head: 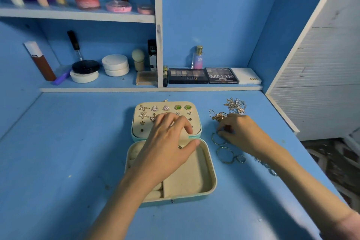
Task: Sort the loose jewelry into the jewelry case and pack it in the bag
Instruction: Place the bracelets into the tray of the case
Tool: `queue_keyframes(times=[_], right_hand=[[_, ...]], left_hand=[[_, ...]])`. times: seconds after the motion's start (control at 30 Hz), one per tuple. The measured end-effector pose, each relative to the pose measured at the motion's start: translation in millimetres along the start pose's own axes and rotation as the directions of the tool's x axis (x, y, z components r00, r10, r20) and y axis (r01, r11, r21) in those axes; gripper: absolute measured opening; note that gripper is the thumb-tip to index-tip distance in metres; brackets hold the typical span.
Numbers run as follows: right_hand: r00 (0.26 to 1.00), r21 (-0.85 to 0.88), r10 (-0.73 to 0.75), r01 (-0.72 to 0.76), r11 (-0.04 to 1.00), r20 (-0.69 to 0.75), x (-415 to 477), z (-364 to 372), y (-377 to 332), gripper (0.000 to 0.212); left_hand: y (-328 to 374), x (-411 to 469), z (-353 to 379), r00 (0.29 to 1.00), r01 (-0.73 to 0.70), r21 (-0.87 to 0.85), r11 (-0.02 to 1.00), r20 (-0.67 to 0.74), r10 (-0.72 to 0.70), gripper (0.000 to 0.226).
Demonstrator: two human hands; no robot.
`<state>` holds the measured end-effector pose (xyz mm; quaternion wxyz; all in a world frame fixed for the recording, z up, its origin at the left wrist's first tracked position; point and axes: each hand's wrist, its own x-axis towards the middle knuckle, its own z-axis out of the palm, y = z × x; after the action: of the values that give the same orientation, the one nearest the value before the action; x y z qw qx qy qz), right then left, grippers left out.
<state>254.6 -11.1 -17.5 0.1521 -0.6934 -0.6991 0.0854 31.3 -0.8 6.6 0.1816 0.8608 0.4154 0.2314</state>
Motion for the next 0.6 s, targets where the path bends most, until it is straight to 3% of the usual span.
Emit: queue_keyframes(times=[0.2,0.33,0.43,0.6], right_hand=[[0.999,-0.053,-0.017,0.015,0.998,-0.045,-3,15,3,0.007],[0.958,0.292,0.131,-0.053,0.955,-0.255,-9,17,-2,0.01],[0.893,0.497,0.249,-0.033,0.867,-0.375,-14,21,-10,0.008],[0.789,0.535,0.3,0.042,0.844,-0.536,-18,27,-16,0.009]], left_hand=[[12,16,12,0.996,-0.08,-0.047,0.996,-0.035,0.078,0.01],[24,27,28,0.991,-0.128,-0.028,0.991,0.044,0.129,0.018],[31,34,45,0.974,-0.186,0.106,0.977,0.151,0.169,0.025],[41,38,58,0.96,-0.236,0.364,0.901,0.232,0.158,0.021]])
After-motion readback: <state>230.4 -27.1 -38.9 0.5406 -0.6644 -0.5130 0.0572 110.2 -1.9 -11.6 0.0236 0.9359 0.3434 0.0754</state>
